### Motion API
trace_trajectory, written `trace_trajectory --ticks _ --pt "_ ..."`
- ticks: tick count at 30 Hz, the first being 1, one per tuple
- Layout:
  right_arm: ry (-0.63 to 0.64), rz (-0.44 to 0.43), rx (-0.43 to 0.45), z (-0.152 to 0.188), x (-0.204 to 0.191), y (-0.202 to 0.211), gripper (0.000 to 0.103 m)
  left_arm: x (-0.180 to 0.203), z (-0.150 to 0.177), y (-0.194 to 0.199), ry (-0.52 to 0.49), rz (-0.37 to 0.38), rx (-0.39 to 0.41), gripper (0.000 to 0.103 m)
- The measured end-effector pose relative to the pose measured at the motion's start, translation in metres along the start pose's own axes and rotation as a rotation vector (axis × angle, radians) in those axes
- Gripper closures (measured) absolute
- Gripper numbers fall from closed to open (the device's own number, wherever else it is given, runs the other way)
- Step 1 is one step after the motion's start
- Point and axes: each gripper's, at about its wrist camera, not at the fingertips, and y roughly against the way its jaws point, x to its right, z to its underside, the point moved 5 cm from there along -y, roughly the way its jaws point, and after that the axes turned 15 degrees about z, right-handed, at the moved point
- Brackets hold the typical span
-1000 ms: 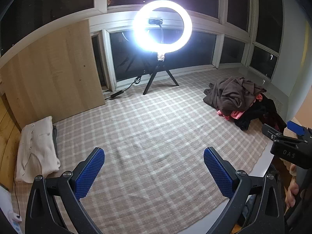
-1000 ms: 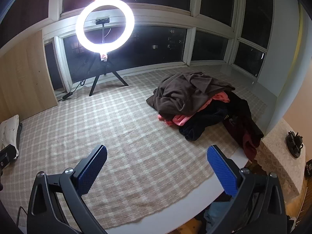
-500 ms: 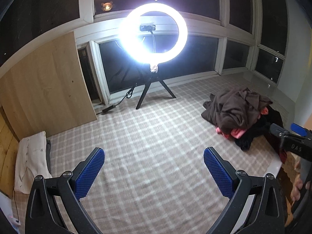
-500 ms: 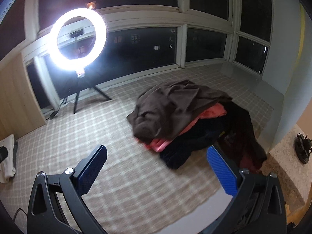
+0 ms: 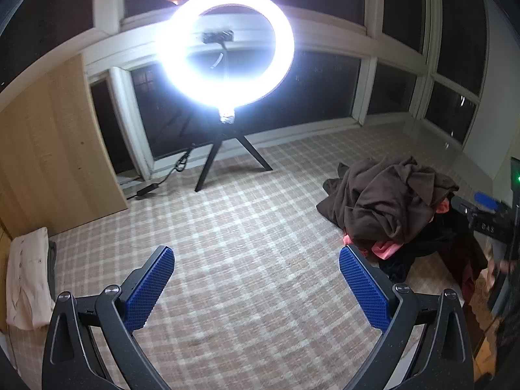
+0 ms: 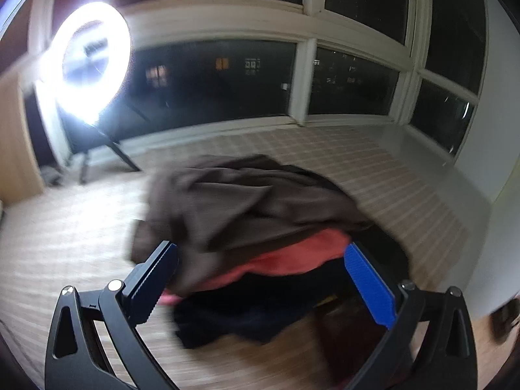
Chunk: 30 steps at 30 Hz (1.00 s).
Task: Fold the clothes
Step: 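Grasp the brown fleece garment with the left gripper while the right gripper grasps it too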
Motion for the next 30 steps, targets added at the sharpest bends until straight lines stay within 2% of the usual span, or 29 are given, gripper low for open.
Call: trace_trajectory --ticks 3,4,5,8,10,12,13,20,24,27,28,29,30 --pt "0.016 0.002 -0.02 -0.006 0.018 -0.029 0.006 0.02 -0.009 -0.026 -0.049 0.056 -0.019 0.001" --pt "0.011 -0.011 -0.032 -0.008 0.023 -0.038 0.014 0.028 -0.012 -0.035 -0.072 0.083 -0.024 0.001" --pt "0.009 -0.026 -0.044 -0.009 0.027 -0.046 0.017 0.038 -0.016 -0.045 -0.101 0.113 -0.028 0.001" --pt "0.024 -0.049 -0.066 -0.008 0.032 -0.065 0.017 0.072 -0.029 -0.086 -0.18 0.17 -0.065 0.002" --pt "0.033 -0.06 -0.068 -0.007 0.036 -0.072 0.018 0.092 -0.038 -0.111 -0.219 0.21 -0.092 0.008" --pt "0.029 -0.098 -0.068 -0.006 0.041 -0.073 0.022 0.115 -0.046 -0.138 -0.254 0.262 -0.118 0.026" --pt "0.028 -0.115 -0.068 -0.006 0.043 -0.074 0.026 0.125 -0.049 -0.15 -0.27 0.279 -0.13 0.029" --pt "0.074 -0.172 -0.076 -0.006 0.047 -0.087 0.026 0.174 -0.052 -0.222 -0.389 0.313 -0.231 0.035" --pt "0.072 -0.21 -0.095 -0.007 0.047 -0.095 0.026 0.183 -0.049 -0.247 -0.392 0.331 -0.274 0.05" --pt "0.057 -0.238 -0.118 -0.008 0.045 -0.105 0.026 0.185 -0.053 -0.255 -0.376 0.338 -0.279 0.057" --pt "0.041 -0.264 -0.137 -0.007 0.044 -0.109 0.032 0.187 -0.053 -0.254 -0.382 0.338 -0.278 0.059" --pt "0.018 -0.309 -0.162 -0.006 0.042 -0.112 0.052 0.188 -0.054 -0.254 -0.385 0.339 -0.276 0.064" --pt "-0.006 -0.353 -0.184 -0.005 0.041 -0.115 0.063 0.187 -0.055 -0.252 -0.381 0.344 -0.274 0.07"
